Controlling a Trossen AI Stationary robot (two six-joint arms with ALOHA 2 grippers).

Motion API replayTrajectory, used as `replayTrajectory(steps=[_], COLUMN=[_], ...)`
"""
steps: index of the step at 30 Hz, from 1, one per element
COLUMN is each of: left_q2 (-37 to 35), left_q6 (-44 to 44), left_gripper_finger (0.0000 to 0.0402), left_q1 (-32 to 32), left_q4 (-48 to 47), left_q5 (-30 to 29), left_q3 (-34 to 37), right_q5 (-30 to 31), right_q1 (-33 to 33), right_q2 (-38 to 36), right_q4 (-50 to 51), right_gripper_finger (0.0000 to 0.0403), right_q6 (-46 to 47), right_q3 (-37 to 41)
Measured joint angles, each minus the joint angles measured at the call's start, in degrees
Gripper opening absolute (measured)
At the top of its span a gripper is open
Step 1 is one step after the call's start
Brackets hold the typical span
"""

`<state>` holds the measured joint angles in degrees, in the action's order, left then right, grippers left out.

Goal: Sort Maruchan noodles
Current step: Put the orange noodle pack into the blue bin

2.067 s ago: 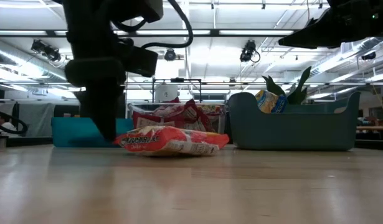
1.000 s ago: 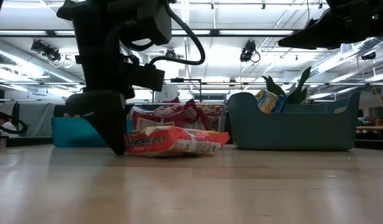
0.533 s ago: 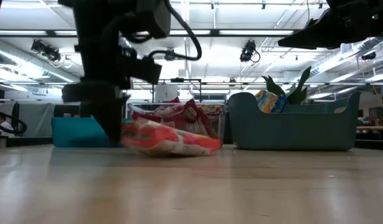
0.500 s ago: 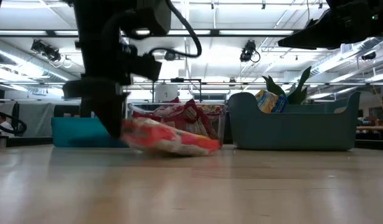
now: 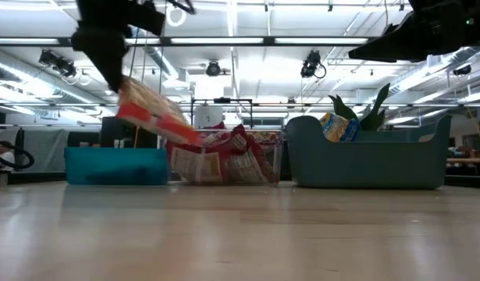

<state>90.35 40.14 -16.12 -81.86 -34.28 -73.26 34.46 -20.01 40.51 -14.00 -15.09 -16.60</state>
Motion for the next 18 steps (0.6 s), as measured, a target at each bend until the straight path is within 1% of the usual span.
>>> replayTrajectory(steps=[3, 6, 10, 15, 18], left_q2=[-4.14, -8.50, -13.54, -17.17, -17.29], left_q6=[3.80, 7.18, 9.11, 10.37, 11.70], left_gripper_finger=[0.0009, 0.0010, 0.0010, 0.0010, 0.0010], left_q1=[0.07, 0.21, 1.51, 5.23, 8.19], left_q4=[-3.75, -4.89, -5.15, -5.31, -5.60], left_q5=[-3.23, -7.74, -12.47, -16.07, -16.55], left_q3=[1.11, 1.56, 1.58, 1.58, 1.59], right_q5=[0.00, -0.02, -0.03, -0.06, -0.08], right_q1=[0.00, 0.02, 0.01, 0.02, 0.02], right_q2=[0.00, 0.00, 0.00, 0.00, 0.00], right_q4=[0.00, -0.11, -0.41, -0.43, -0.43], right_gripper_finger=[0.0199, 0.0199, 0.0199, 0.0199, 0.0199], right_q6=[0.00, 0.00, -0.02, -0.02, -0.02], right_q3=[0.00, 0.00, 0.00, 0.00, 0.00])
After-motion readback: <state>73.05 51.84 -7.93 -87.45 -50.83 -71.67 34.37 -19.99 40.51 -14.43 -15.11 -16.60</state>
